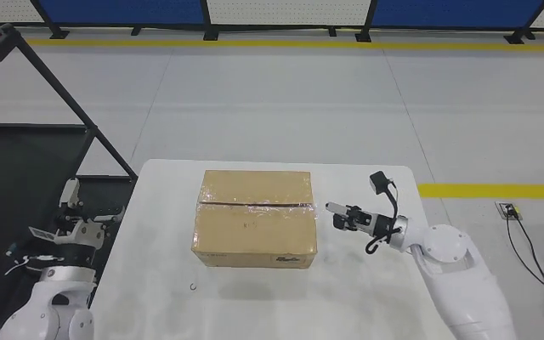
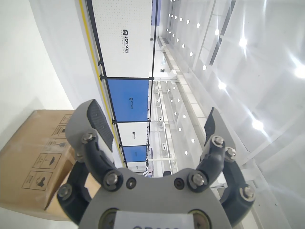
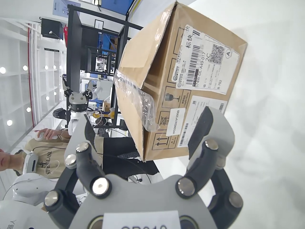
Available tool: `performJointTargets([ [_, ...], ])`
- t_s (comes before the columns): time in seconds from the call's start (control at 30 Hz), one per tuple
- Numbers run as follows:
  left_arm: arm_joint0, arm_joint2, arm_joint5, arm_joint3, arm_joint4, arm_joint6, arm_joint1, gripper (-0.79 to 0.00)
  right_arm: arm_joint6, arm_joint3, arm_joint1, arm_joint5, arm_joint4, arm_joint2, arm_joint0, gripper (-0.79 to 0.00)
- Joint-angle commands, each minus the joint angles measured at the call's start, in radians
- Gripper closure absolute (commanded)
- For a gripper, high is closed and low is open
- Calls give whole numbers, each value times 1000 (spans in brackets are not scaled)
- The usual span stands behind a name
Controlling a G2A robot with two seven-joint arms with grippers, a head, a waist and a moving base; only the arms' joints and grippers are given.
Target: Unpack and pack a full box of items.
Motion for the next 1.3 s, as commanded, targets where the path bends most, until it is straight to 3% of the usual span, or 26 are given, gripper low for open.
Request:
performJointTargets([
  [0.0, -2, 9, -5, 5, 4, 5, 1, -785, 7, 11, 0, -4, 10, -5, 11, -231],
  [0.13, -7, 24, -7, 4, 9, 6, 3, -785, -12, 20, -1, 28, -8, -23, 35, 0],
  [0.8, -52, 90, 15, 31, 45, -53, 21, -785, -4, -61, 6, 102, -29, -60, 62, 0],
  [1.27, -28, 108, 2, 36, 42, -60, 28, -785, 3, -186, 10, 206, -33, -85, 89, 0],
])
